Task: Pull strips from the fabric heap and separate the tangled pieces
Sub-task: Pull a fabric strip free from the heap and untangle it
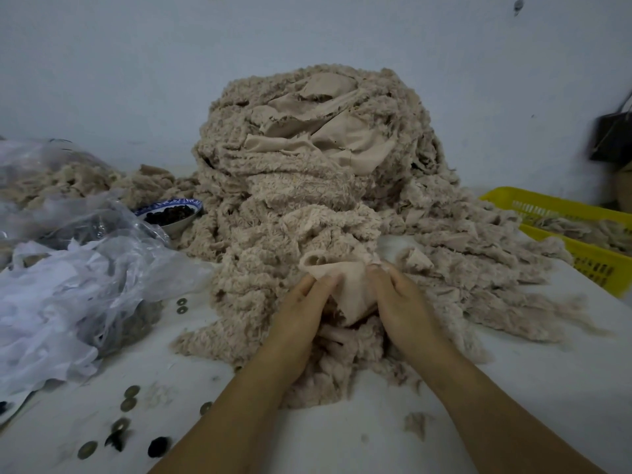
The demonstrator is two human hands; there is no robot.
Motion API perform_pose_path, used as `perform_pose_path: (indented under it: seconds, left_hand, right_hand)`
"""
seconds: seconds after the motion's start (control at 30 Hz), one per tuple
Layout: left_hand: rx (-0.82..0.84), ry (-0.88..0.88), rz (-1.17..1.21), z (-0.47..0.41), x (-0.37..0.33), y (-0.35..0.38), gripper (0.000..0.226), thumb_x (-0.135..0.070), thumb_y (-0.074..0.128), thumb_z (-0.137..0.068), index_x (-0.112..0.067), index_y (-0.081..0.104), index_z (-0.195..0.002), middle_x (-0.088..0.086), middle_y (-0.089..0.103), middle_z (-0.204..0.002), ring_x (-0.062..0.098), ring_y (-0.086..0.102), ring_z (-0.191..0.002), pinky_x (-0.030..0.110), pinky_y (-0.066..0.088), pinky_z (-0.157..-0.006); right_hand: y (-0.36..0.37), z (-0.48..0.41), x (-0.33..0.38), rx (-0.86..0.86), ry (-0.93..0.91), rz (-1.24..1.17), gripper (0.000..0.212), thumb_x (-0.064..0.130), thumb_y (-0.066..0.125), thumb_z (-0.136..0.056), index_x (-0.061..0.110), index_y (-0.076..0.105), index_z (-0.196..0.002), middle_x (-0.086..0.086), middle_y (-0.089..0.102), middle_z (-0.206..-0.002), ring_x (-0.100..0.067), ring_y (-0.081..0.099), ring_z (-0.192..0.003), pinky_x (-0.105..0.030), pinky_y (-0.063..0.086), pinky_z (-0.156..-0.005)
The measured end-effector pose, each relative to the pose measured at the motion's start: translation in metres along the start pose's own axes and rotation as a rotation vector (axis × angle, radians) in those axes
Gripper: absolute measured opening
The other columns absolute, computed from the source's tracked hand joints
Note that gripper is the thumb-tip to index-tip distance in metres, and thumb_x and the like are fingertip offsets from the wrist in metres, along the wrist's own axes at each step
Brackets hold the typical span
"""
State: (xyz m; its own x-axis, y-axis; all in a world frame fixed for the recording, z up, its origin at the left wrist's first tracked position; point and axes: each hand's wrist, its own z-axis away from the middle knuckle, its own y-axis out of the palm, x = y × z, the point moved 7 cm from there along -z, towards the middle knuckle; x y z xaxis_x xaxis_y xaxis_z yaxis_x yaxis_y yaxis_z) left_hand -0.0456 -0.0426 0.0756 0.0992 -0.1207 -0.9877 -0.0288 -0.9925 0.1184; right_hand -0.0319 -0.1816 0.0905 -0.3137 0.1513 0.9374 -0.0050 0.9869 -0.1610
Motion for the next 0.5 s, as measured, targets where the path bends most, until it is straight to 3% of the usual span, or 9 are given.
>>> perform_pose_path:
  seconds: [0.07,0.1,0.17,0.27,0.37,0.43,0.5]
  left_hand:
    - [-0.012,0.012,0.113,-0.003,-0.003,-0.003,0.037,-0.042,0.062,-0.094,-0.014,0.071,-0.116,0.011,0.073,-0.116,0.027,0.069,-0.109,0.041,0.057,-0.091]
    - [-0.046,0.003,0.215,-0.004,-0.003,-0.006,0.039,-0.038,0.063,-0.092,-0.011,0.07,-0.119,0.013,0.072,-0.119,0.028,0.068,-0.112,0.039,0.057,-0.092]
    - [-0.104,-0.042,0.438,-0.009,-0.001,-0.014,0.033,-0.033,0.063,-0.087,-0.012,0.077,-0.108,0.011,0.074,-0.115,0.023,0.071,-0.106,0.033,0.06,-0.083]
    - [-0.085,-0.065,0.665,-0.012,-0.002,-0.022,0.028,-0.03,0.059,-0.092,-0.018,0.083,-0.09,0.005,0.076,-0.109,0.017,0.073,-0.099,0.032,0.058,-0.084]
    - [-0.07,-0.061,0.61,-0.012,-0.003,-0.024,0.026,-0.029,0.062,-0.089,-0.014,0.082,-0.096,0.009,0.075,-0.112,0.02,0.072,-0.102,0.035,0.057,-0.086]
    - [-0.032,-0.055,0.502,-0.009,-0.001,-0.016,0.031,-0.027,0.064,-0.091,-0.007,0.075,-0.112,0.016,0.072,-0.117,0.026,0.069,-0.109,0.039,0.058,-0.089]
    - [-0.006,-0.049,0.401,-0.006,0.001,-0.009,0.032,-0.025,0.069,-0.089,-0.004,0.072,-0.113,0.021,0.071,-0.117,0.031,0.068,-0.111,0.037,0.058,-0.088]
  right_hand:
    - [0.008,0.003,0.003,0.084,-0.077,0.082,0.035,0.035,0.044,-0.1,0.011,0.05,-0.076,-0.004,0.05,-0.072,-0.012,0.048,-0.066,-0.029,0.045,-0.064]
    - [0.011,0.005,0.002,0.115,-0.079,0.123,0.034,0.039,0.043,-0.095,0.015,0.047,-0.072,0.003,0.047,-0.068,-0.006,0.045,-0.063,-0.022,0.041,-0.059]
    - [0.011,0.003,-0.005,0.131,0.001,0.135,0.033,0.047,0.041,-0.088,0.022,0.049,-0.068,0.012,0.049,-0.064,-0.002,0.047,-0.059,-0.019,0.039,-0.058]
    - [0.005,-0.003,-0.013,0.108,0.131,0.023,0.034,0.045,0.041,-0.087,0.033,0.071,-0.078,0.015,0.071,-0.082,0.0,0.064,-0.079,-0.028,0.049,-0.077]
    - [0.01,-0.001,-0.007,0.17,0.07,-0.04,0.036,0.064,0.043,-0.084,0.041,0.07,-0.088,0.02,0.072,-0.091,0.004,0.065,-0.087,-0.025,0.049,-0.08]
    - [0.018,0.003,-0.002,0.21,0.014,0.008,0.045,0.085,0.05,-0.074,0.045,0.059,-0.093,0.027,0.067,-0.089,0.007,0.064,-0.081,-0.014,0.049,-0.068]
    - [0.021,0.003,-0.001,0.177,-0.018,0.056,0.033,0.073,0.06,-0.08,0.046,0.053,-0.096,0.032,0.064,-0.093,0.011,0.062,-0.084,-0.009,0.047,-0.064]
